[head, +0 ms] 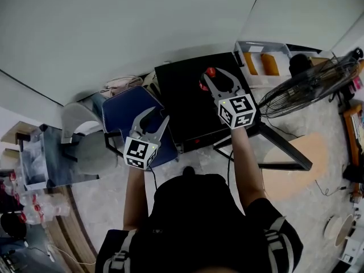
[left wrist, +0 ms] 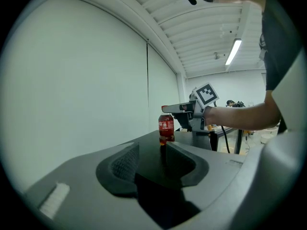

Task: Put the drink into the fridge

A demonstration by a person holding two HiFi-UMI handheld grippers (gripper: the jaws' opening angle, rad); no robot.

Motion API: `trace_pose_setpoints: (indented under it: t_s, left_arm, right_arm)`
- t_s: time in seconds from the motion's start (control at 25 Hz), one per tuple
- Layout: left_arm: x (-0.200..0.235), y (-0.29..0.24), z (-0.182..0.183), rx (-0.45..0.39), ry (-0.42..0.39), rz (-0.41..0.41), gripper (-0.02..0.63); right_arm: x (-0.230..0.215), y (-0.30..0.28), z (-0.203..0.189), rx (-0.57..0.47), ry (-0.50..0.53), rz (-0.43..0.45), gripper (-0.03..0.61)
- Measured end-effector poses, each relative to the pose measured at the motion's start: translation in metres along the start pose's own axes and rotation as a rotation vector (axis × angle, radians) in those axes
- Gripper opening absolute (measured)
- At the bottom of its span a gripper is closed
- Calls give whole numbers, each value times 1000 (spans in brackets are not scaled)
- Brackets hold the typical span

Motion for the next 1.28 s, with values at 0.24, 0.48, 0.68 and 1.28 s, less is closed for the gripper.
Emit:
trace_pose_setpoints:
  t_s: [0.24, 0.48, 0.68, 1.28]
  left_arm:
    - [0, 3, -2, -3, 0, -13, 173]
    - [-1, 5, -2, -14, 8, -9, 173]
    - [-9, 6, -1, -18, 14, -8, 173]
    - [-67, 15, 10, -13, 5, 15, 172]
  right_arm:
    - [-2, 0, 2, 23, -12, -23, 132]
    - [-3, 13, 4, 17, -18, -37, 132]
    - [-3, 28, 6, 15, -8, -38, 132]
    - [-8, 90, -5, -2, 39, -8, 132]
Point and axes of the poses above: the fingertips, and each gripper's own axes: y backward along the fingers, x to its left, z out of its top, the point moved 8 cm from there along y, backward along the fingers, and after that the axes turned 11 degrees about x, right-handed, at the moved point
